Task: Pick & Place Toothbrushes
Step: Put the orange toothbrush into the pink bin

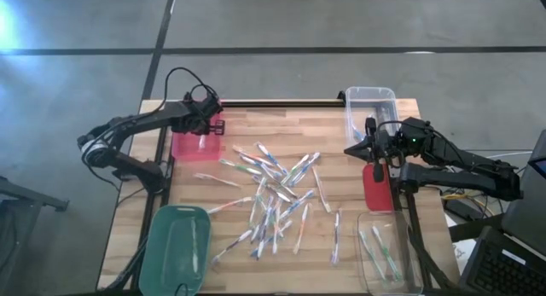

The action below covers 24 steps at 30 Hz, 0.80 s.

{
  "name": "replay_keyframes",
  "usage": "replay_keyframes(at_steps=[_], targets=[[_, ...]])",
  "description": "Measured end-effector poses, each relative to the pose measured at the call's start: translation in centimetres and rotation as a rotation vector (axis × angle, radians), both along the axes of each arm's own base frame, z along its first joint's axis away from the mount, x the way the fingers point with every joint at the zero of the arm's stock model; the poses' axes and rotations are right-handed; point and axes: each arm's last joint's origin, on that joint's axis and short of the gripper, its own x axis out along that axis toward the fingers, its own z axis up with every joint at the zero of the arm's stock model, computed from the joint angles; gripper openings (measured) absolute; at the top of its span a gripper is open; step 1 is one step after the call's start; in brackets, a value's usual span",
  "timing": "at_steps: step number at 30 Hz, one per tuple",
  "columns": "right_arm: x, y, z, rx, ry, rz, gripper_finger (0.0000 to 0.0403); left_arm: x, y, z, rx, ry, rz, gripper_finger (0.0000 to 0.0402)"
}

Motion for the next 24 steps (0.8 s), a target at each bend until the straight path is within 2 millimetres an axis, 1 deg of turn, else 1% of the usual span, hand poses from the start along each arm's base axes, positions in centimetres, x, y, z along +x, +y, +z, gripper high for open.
replay_keyframes(at_steps=[11,24], targets=[[0.0,0.0,0.0,0.001,0.0,0.0,0.0008,-0.29,-0.09,-0.56,0.008,0.036,-0.008,0.0003],[0.0,0.0,0.0,0.0,0.0,0.0,0.0008,-0.34,-0.11,-0.71,0.008,0.037,-0.01,0.006]])
